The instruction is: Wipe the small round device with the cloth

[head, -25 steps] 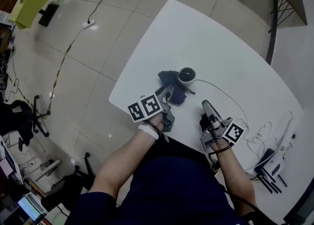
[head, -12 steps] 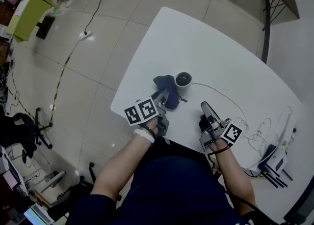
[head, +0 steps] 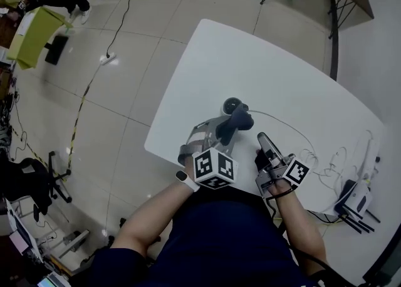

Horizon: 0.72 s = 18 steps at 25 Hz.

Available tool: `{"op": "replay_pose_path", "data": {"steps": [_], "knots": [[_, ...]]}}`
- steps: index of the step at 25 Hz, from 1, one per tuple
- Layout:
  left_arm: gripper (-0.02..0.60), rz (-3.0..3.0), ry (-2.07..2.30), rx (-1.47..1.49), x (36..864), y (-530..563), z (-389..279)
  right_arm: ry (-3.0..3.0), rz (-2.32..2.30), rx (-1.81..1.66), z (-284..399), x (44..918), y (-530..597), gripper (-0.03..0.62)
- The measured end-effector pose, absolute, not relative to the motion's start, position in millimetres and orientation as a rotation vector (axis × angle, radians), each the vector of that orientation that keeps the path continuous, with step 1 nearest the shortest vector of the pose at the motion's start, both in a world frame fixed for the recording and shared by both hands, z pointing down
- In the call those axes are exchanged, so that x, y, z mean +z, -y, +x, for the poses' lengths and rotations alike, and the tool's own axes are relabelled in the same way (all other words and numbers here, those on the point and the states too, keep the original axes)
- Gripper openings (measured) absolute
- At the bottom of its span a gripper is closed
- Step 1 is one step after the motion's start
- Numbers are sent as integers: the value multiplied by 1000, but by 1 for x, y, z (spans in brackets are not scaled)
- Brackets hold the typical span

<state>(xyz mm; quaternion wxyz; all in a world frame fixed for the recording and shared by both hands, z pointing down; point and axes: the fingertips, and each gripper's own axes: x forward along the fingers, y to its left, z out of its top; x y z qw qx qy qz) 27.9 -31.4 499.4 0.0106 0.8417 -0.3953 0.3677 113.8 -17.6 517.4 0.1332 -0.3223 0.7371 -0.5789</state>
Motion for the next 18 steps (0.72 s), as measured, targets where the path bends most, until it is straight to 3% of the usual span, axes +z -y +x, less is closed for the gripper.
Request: {"op": "replay_pose_path", "data": {"steps": [3,12,18], "knots": [[106,2709,1175,1456,528,26,39,-2117,-959,-1677,119,517,12,66],[106,2714,937,1790,601,15,51,-2039,-1054,-1677,152,534,-3,66],[106,2657,786,1585,594,2,50,-2030,-1049,-1669,151,532,-3,66]]}}
